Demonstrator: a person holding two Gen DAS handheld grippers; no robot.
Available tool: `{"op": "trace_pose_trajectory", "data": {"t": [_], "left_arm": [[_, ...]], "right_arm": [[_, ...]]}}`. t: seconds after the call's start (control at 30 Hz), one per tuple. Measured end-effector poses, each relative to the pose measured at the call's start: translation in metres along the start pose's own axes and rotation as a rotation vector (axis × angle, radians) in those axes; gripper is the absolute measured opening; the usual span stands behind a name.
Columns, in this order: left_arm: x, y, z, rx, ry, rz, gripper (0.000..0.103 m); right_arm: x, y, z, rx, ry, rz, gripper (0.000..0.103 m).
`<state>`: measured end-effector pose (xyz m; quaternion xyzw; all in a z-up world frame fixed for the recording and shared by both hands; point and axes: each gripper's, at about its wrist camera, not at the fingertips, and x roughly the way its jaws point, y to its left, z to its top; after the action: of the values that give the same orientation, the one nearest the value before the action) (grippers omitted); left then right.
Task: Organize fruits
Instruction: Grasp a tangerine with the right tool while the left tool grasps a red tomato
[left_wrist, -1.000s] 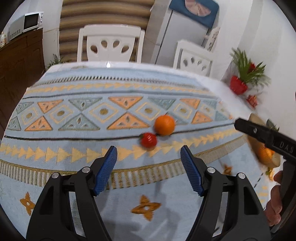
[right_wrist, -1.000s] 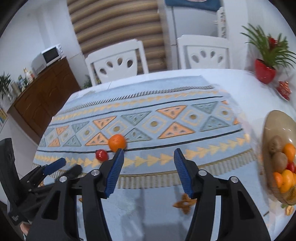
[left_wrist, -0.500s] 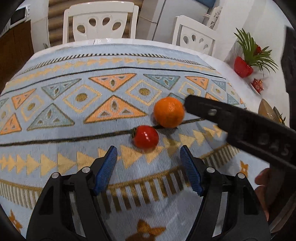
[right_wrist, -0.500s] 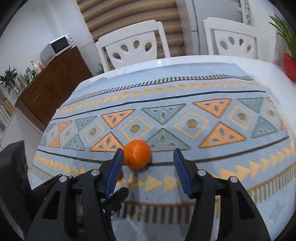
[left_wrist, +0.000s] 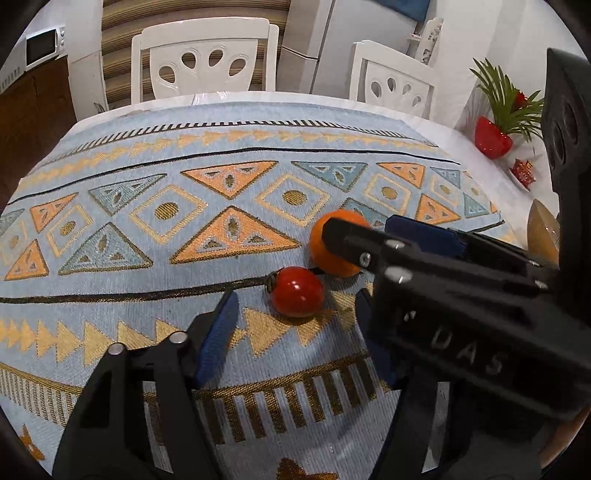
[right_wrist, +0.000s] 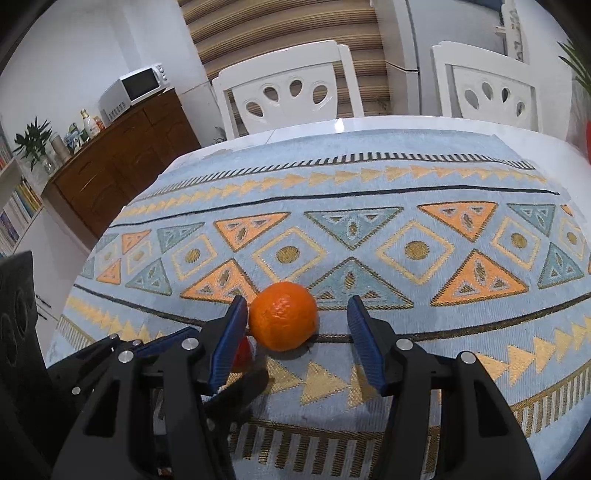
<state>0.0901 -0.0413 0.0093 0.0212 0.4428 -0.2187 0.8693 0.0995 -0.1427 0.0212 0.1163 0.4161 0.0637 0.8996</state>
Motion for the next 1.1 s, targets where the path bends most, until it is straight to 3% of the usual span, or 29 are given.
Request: {"op": "trace_pose_trajectory", "data": {"t": [0.33,0.43,0.6,1.1], "left_arm": [[0.0,0.0,0.0,-0.001,-0.008,0.016,0.052],[-0.001,0.003,0.0,-0.019,-0.01,0.008,0.043],[0.0,0.0,-0.001,0.0,-0.011,0.024,0.041],[-0.001,-0.001,-0.002,0.003,-0.018,0.007,0.029]], "right_arm": [[0.005,-0.003,-0.001,0.013,0.026,0.018,0.056],[0.009,0.0,-0.002,-0.004,0.046,0.018,0.051],[0.011,0.003,-0.004,-0.024,0.057,0.021,0.042],[0.008,-0.012,-0.002,0.045,0.051,0.056,0.041]]}}
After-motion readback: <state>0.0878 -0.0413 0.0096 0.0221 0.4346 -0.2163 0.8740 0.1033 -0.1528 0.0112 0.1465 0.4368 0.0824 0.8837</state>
